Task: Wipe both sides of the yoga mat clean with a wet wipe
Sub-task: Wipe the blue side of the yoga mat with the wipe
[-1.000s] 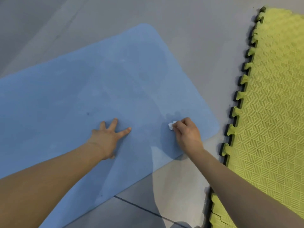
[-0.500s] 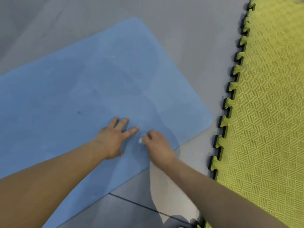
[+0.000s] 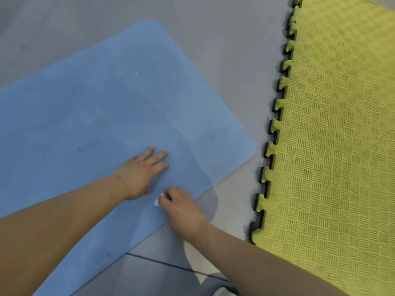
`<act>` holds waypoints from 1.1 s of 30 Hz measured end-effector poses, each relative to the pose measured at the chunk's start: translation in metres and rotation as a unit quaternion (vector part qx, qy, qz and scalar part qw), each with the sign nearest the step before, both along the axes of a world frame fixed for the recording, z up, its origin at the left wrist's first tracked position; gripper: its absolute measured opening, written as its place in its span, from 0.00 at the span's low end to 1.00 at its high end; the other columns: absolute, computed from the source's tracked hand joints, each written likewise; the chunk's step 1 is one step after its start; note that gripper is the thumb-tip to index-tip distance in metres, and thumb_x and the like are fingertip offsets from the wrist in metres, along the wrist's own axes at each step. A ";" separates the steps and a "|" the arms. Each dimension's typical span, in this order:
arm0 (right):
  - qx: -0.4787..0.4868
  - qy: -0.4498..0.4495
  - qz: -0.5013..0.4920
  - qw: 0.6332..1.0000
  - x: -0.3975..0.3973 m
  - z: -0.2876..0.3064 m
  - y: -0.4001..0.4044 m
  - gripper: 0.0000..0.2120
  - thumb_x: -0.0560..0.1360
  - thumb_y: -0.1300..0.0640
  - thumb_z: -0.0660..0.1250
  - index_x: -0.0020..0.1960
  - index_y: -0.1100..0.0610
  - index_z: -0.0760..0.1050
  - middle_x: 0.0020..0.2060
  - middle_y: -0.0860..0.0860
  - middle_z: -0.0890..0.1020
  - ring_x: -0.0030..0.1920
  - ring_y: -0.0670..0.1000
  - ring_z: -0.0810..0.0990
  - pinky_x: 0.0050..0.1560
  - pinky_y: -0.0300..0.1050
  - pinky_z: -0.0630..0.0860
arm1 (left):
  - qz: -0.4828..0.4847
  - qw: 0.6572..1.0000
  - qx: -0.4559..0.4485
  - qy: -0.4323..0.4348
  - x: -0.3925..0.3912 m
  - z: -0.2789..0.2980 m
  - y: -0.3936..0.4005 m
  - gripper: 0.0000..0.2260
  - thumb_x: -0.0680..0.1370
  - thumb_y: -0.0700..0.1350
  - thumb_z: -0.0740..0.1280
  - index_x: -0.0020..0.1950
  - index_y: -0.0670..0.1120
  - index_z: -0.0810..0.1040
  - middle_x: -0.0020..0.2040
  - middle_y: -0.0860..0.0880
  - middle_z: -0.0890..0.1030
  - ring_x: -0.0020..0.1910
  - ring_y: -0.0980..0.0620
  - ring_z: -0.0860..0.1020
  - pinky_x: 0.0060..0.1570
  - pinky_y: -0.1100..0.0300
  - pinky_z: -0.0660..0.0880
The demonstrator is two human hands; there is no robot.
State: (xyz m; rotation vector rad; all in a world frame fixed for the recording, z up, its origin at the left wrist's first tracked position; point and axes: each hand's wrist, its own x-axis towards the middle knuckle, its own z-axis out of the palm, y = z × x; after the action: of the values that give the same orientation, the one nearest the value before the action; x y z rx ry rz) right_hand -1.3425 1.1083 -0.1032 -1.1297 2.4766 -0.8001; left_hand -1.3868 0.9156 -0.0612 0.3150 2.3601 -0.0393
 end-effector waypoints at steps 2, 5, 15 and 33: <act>0.001 0.028 0.030 0.999 -0.009 -0.008 0.012 0.09 0.77 0.60 0.59 0.48 0.59 0.77 0.41 0.56 0.74 0.40 0.57 0.73 0.41 0.49 0.70 | 0.003 1.000 0.007 0.000 -0.001 -0.001 0.002 0.43 0.76 0.51 0.74 0.82 0.54 0.49 0.81 0.55 0.35 0.81 0.46 0.39 0.77 0.50 0.59; 0.033 0.065 -0.067 0.995 -0.063 -0.002 0.057 0.06 0.75 0.57 0.64 0.47 0.57 0.77 0.43 0.53 0.75 0.43 0.55 0.72 0.44 0.47 0.69 | 0.012 1.000 0.020 0.003 0.000 -0.003 0.001 0.43 0.76 0.49 0.74 0.82 0.54 0.49 0.81 0.56 0.36 0.81 0.47 0.39 0.77 0.53 0.58; 0.084 0.042 -0.182 0.979 -0.066 -0.001 0.070 0.09 0.75 0.65 0.61 0.53 0.58 0.75 0.50 0.55 0.73 0.48 0.56 0.73 0.48 0.45 0.71 | 0.002 1.000 0.018 0.005 0.001 -0.001 -0.003 0.43 0.77 0.52 0.73 0.82 0.55 0.47 0.80 0.58 0.33 0.81 0.48 0.38 0.74 0.51 0.64; 0.062 0.051 -0.219 0.972 -0.064 0.000 0.062 0.09 0.69 0.65 0.68 0.48 0.59 0.79 0.40 0.58 0.75 0.37 0.59 0.75 0.37 0.47 0.73 | 0.013 0.999 0.016 -0.030 0.004 -0.004 -0.002 0.46 0.77 0.52 0.72 0.82 0.53 0.42 0.79 0.56 0.30 0.80 0.46 0.33 0.77 0.46 0.59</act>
State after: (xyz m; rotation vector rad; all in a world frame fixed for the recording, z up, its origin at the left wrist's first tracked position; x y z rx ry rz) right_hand -1.4061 1.1701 -0.1033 -0.5982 2.8655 -0.6948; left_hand -1.3823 0.9135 -0.0649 0.2974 2.3062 0.0213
